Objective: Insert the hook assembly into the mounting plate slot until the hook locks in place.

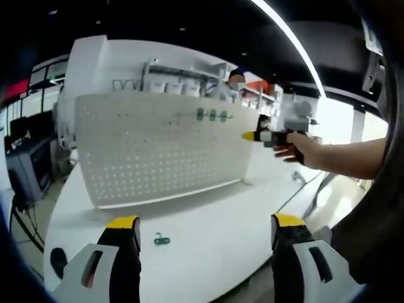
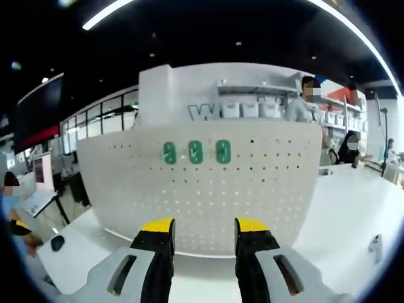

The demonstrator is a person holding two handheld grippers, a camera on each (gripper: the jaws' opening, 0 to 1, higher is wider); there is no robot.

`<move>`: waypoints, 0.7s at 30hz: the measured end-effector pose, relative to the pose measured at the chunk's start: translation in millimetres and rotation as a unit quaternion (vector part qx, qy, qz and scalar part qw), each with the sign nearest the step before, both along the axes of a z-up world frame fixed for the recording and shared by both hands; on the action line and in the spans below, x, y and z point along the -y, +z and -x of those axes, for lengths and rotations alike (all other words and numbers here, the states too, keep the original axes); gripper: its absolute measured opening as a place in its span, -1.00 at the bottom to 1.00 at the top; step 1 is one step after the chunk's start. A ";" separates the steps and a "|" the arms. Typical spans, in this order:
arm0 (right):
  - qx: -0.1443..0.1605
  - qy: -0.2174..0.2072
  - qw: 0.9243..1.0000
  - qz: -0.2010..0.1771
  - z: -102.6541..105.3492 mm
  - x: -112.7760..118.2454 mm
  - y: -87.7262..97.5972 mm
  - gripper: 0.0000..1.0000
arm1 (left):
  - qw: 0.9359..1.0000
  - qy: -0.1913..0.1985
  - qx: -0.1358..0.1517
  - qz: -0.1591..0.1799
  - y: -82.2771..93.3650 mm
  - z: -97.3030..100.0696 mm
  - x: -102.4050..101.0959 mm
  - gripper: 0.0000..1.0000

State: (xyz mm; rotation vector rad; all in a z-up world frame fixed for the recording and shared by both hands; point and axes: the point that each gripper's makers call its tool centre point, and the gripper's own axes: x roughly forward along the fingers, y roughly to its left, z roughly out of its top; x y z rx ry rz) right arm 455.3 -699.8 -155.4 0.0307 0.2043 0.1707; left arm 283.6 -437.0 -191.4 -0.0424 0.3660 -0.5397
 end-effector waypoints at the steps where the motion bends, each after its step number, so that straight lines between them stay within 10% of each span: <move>1: -0.001 0.002 1.000 -0.004 2.9 -0.7 -0.7 -0.26 | 1.000 0.000 -0.001 -0.001 -0.7 0.6 0.1 0.73; 21: -0.070 0.085 0.994 0.001 82.3 -37.7 -55.4 -0.04 | 1.000 0.012 -0.021 -0.001 -11.0 11.6 -1.5 0.71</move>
